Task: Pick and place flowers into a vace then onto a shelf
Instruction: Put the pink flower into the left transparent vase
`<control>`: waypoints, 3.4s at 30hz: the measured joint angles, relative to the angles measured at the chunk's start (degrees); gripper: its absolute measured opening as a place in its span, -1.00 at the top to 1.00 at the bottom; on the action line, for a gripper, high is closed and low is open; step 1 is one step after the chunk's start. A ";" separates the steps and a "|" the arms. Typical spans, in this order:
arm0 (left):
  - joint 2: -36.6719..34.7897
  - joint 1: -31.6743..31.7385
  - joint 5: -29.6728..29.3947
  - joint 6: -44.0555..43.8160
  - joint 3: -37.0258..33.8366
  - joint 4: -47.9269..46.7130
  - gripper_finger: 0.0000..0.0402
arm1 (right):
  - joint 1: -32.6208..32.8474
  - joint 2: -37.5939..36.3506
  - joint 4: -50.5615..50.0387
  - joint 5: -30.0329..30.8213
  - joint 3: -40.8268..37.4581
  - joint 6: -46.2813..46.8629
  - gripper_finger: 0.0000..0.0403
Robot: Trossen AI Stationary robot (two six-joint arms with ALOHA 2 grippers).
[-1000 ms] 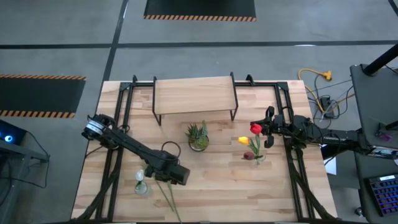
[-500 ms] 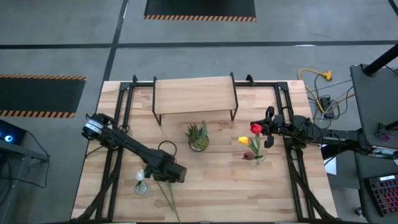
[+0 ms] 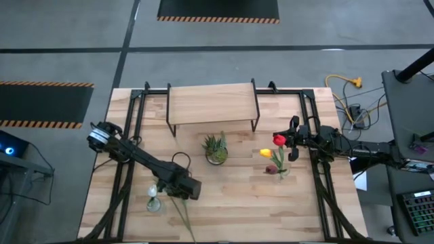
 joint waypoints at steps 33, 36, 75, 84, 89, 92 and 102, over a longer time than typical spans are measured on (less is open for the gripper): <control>-15.36 0.83 -18.03 11.59 0.48 2.57 0.98 | -0.02 -0.01 0.02 0.00 0.00 0.02 0.86; -18.40 0.81 -20.06 16.86 0.47 3.92 0.98 | -0.01 -0.01 0.02 0.00 0.00 0.02 0.86; -28.12 -14.76 -35.04 92.99 36.89 -7.58 1.00 | 0.00 0.05 0.00 -0.02 0.00 0.55 0.86; -24.84 -15.52 -39.70 91.08 43.03 -16.03 1.00 | -0.02 0.03 0.00 -0.01 0.00 0.69 0.86; -26.52 -15.52 -40.86 86.12 39.65 -16.08 1.00 | 0.00 0.03 0.00 -0.01 0.00 0.68 0.86; -27.52 -15.52 -40.97 84.83 37.64 -15.95 1.00 | 0.00 0.03 0.02 0.00 0.00 0.68 0.86; -34.04 -15.51 -42.98 76.01 30.66 -15.27 1.00 | -0.01 -0.01 0.02 0.02 0.00 1.60 0.86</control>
